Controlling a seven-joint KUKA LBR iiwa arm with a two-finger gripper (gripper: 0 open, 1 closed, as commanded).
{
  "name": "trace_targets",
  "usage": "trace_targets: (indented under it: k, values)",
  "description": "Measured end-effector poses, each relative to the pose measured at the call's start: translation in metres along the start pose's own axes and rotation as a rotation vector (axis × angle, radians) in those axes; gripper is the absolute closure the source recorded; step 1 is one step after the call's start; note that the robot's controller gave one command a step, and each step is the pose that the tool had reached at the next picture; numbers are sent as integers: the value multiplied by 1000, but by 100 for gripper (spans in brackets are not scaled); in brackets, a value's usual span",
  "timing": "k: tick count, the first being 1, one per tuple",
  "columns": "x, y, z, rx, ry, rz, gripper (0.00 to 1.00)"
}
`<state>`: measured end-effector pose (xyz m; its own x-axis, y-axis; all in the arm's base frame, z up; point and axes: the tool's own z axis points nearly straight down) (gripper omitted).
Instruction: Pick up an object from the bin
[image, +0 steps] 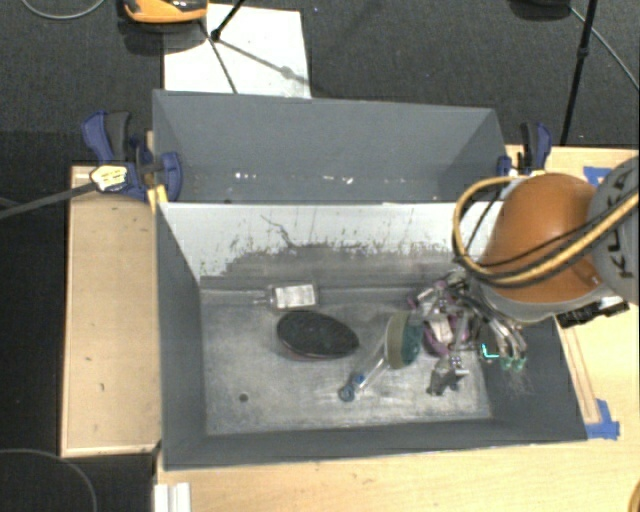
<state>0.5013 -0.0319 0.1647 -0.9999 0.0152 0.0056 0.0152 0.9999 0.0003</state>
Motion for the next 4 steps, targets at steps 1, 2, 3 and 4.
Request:
trace_targets:
  k: [1, 2, 3, 4]
  values:
    - [-25, 35, 93, -3, -16, 155, 0]
    - [-26, 35, 90, -3, -17, 152, 100]
    - [-69, 66, 3, -4, -13, 360, 100]
    - [-82, 47, 81, -2, -12, 403, 100]
